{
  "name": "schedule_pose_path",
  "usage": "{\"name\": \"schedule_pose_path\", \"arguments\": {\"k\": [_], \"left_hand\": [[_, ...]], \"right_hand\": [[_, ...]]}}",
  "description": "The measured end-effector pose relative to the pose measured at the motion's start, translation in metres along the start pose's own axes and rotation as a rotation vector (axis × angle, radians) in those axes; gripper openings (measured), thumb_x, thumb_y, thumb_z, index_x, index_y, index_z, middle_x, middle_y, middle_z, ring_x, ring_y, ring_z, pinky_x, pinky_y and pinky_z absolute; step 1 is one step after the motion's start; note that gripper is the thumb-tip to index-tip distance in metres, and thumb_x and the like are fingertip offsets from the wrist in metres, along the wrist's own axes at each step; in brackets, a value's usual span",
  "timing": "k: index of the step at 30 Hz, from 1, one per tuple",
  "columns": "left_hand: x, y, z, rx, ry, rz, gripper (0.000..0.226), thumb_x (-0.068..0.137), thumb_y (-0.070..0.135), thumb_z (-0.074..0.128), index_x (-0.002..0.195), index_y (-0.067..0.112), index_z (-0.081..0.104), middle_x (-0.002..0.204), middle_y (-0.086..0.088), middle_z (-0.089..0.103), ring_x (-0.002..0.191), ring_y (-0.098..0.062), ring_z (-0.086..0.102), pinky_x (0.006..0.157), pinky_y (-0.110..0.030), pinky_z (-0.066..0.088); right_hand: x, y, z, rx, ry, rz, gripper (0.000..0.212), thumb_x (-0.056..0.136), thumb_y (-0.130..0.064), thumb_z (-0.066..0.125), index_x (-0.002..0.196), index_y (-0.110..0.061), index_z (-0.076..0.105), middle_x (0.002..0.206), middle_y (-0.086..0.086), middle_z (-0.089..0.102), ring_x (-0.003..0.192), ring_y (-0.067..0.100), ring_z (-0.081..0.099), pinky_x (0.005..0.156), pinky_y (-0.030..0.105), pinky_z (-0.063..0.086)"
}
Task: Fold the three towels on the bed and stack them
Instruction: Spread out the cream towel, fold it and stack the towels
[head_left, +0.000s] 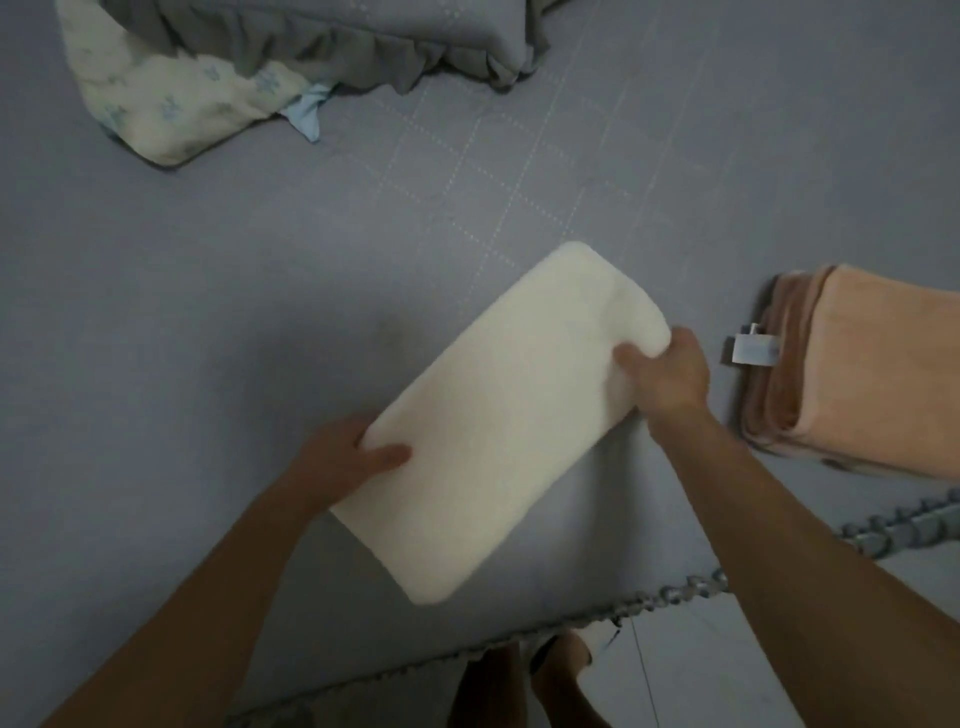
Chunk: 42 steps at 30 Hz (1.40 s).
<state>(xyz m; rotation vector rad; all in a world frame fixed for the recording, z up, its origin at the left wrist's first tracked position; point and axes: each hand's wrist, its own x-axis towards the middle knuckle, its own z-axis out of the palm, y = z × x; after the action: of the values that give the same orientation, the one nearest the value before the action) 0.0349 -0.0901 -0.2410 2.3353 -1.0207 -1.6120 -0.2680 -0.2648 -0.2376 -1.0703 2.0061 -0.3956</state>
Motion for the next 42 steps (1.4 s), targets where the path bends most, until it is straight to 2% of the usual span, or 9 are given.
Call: {"name": "schedule_pose_path", "arguments": {"k": [5, 13, 18, 21, 24, 29, 36, 39, 42], "left_hand": [[-0.068, -0.029, 0.098, -0.536, 0.042, -0.193, 0.046, 0.085, 0.048, 0.068, 0.122, 0.020, 0.065, 0.108, 0.012, 0.072, 0.103, -0.014, 0.068, 0.094, -0.039, 0.053], [-0.131, -0.004, 0.201, -1.040, 0.066, -0.279, 0.046, 0.096, 0.017, 0.058, 0.141, 0.016, 0.048, 0.132, -0.007, 0.063, 0.114, -0.027, 0.063, 0.100, -0.051, 0.050], [-0.172, -0.005, 0.196, -0.614, 0.125, -0.100, 0.073, 0.101, 0.017, 0.049, 0.156, 0.027, 0.002, 0.145, 0.020, 0.019, 0.132, 0.001, 0.025, 0.111, -0.018, 0.016], [-0.196, -0.005, 0.179, -0.446, 0.096, 0.132, 0.061, 0.097, 0.012, 0.047, 0.143, 0.046, 0.028, 0.143, 0.030, 0.024, 0.125, 0.019, 0.030, 0.099, 0.004, 0.020], [-0.215, -0.003, 0.166, -0.459, -0.073, 0.221, 0.060, 0.077, 0.003, 0.047, 0.116, 0.044, 0.066, 0.135, 0.014, 0.054, 0.116, -0.001, 0.053, 0.087, -0.006, 0.041], [-0.206, 0.015, 0.156, -0.228, 0.184, 0.394, 0.072, 0.074, -0.010, 0.058, 0.121, 0.044, 0.049, 0.132, 0.016, 0.050, 0.123, -0.006, 0.048, 0.104, -0.015, 0.033], [-0.152, 0.053, 0.111, -0.075, 0.633, 0.432, 0.034, 0.073, 0.023, 0.072, 0.106, 0.016, 0.068, 0.109, -0.004, 0.045, 0.096, -0.007, 0.044, 0.088, -0.008, 0.036], [-0.104, 0.075, 0.075, -0.126, 0.680, 0.449, 0.031, 0.076, 0.032, 0.066, 0.102, 0.014, 0.064, 0.101, -0.003, 0.055, 0.095, -0.020, 0.054, 0.084, -0.030, 0.044], [-0.048, 0.093, 0.048, -0.265, 0.633, 0.312, 0.030, 0.081, 0.033, 0.067, 0.107, 0.033, 0.051, 0.082, 0.014, 0.058, 0.071, 0.004, 0.056, 0.064, -0.013, 0.043]], "right_hand": [[0.035, -0.045, 0.001, -0.054, -0.155, -0.311, 0.049, 0.083, -0.011, 0.064, 0.130, -0.018, 0.053, 0.124, 0.003, 0.057, 0.111, 0.018, 0.055, 0.096, 0.029, 0.045], [-0.114, 0.125, -0.029, -0.123, -0.646, 0.166, 0.025, 0.090, -0.036, 0.063, 0.108, -0.020, 0.061, 0.097, -0.005, 0.067, 0.084, 0.012, 0.064, 0.075, 0.030, 0.051], [-0.180, 0.190, -0.079, 0.022, -0.737, 0.270, 0.030, 0.094, -0.020, 0.060, 0.123, -0.016, 0.056, 0.116, 0.007, 0.066, 0.096, 0.017, 0.065, 0.075, 0.031, 0.056], [-0.192, 0.175, -0.106, 0.116, -0.655, 0.139, 0.050, 0.091, -0.014, 0.064, 0.136, -0.027, 0.045, 0.104, 0.006, 0.069, 0.090, 0.020, 0.069, 0.075, 0.030, 0.059], [-0.189, 0.144, -0.130, 0.223, -0.750, 0.001, 0.059, 0.090, 0.001, 0.056, 0.134, -0.037, 0.051, 0.098, 0.016, 0.073, 0.084, 0.037, 0.068, 0.083, 0.044, 0.057], [-0.168, 0.100, -0.141, 0.196, -0.875, -0.160, 0.065, 0.080, 0.026, 0.043, 0.124, -0.019, 0.063, 0.111, 0.007, 0.074, 0.100, 0.032, 0.067, 0.088, 0.049, 0.051], [-0.136, 0.038, -0.113, -0.082, -0.622, -0.489, 0.013, 0.085, -0.032, 0.071, 0.096, -0.030, 0.065, 0.081, -0.013, 0.064, 0.073, 0.004, 0.058, 0.066, 0.026, 0.049], [-0.101, 0.003, -0.079, -0.175, -0.453, -0.539, 0.027, 0.084, -0.045, 0.065, 0.085, -0.018, 0.064, 0.084, -0.004, 0.056, 0.072, 0.006, 0.052, 0.061, 0.019, 0.037], [-0.059, -0.028, -0.035, -0.193, -0.396, -0.454, 0.032, 0.089, -0.045, 0.061, 0.089, -0.013, 0.064, 0.090, 0.001, 0.063, 0.080, 0.016, 0.057, 0.062, 0.024, 0.038]]}}
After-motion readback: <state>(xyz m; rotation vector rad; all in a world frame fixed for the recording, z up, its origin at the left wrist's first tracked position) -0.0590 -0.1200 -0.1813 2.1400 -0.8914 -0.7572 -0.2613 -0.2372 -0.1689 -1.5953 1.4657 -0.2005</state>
